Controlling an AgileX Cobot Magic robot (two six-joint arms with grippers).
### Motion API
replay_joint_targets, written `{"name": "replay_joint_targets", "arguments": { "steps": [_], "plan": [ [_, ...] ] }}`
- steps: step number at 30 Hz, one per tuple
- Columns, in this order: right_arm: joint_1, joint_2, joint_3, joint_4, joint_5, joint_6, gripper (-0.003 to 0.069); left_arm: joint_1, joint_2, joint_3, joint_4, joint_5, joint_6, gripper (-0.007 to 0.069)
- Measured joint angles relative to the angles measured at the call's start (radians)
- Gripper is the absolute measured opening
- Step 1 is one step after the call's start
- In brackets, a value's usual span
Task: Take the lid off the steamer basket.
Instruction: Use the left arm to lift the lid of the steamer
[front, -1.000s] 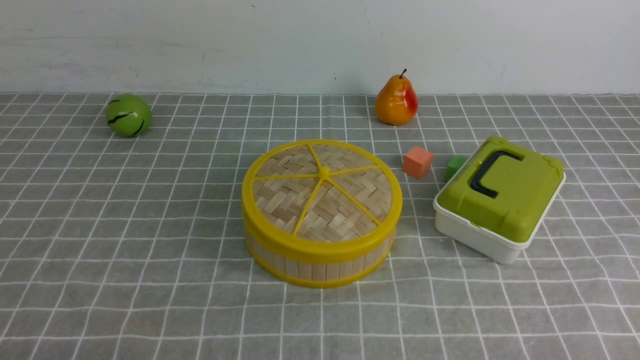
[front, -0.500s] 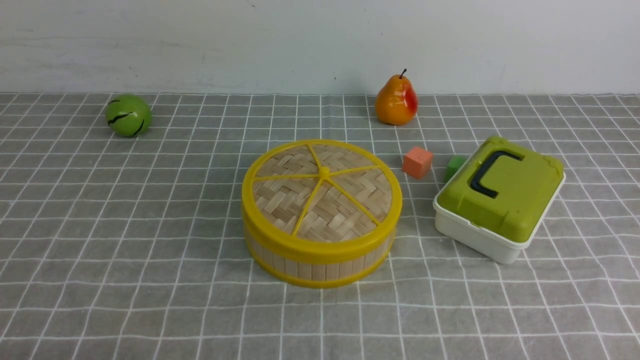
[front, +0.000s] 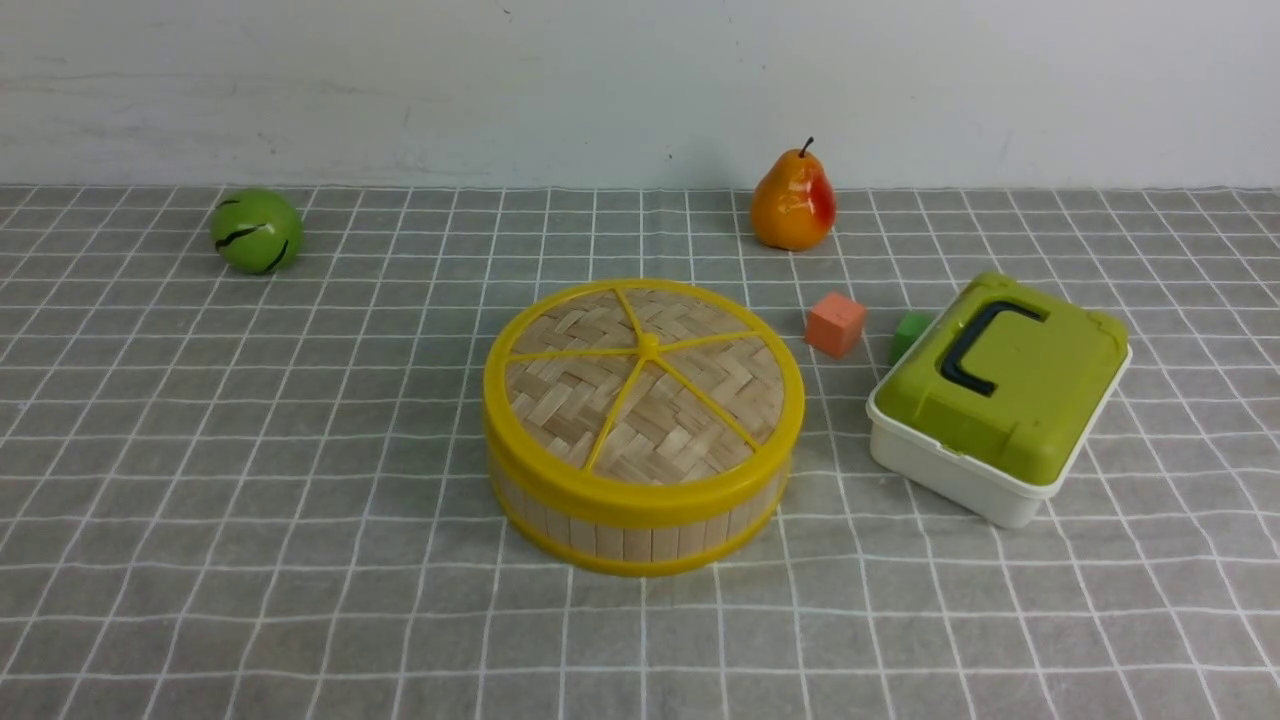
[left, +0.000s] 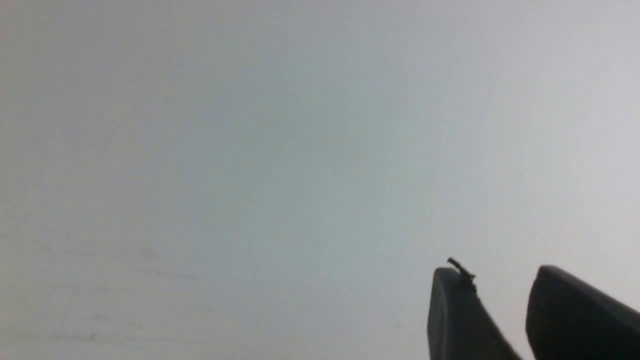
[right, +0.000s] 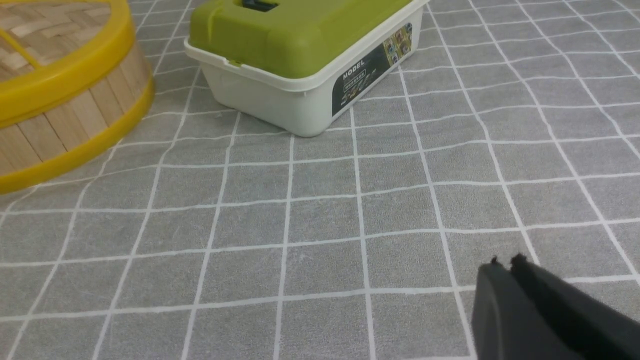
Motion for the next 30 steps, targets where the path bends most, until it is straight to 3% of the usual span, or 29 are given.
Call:
{"name": "replay_joint_targets", "arguments": {
  "steps": [5,10,11,13,21,26,30],
  "plan": [
    [0.0,0.0,0.0,0.0,0.0,0.0,0.0001,0.0,0.001,-0.034,-0.061,-0.12,-0.14,0.0208],
    [0.0,0.0,0.0,0.0,0.0,0.0,0.0006,0.0,0.104,-0.301,-0.061,0.038,-0.197,0.0111],
    [0.0,0.0,0.0,0.0,0.0,0.0,0.001,0.0,0.194,-0.438,-0.043,0.134,-0.169,0.0043],
    [0.0,0.0,0.0,0.0,0.0,0.0,0.0013,0.0,0.312,-0.576,-0.031,0.236,-0.112,-0.0013],
    [0.0,0.0,0.0,0.0,0.0,0.0,0.0024,0.0,0.71,-0.88,-0.033,0.576,-0.122,-0.0013],
    [0.0,0.0,0.0,0.0,0.0,0.0,0.0032,-0.069,1.042,-1.193,-0.059,1.073,-0.069,-0.0013],
    [0.0,0.0,0.0,0.0,0.0,0.0,0.0038,-0.175,1.306,-1.459,-0.134,1.363,0.013,-0.0013]
  ]
}}
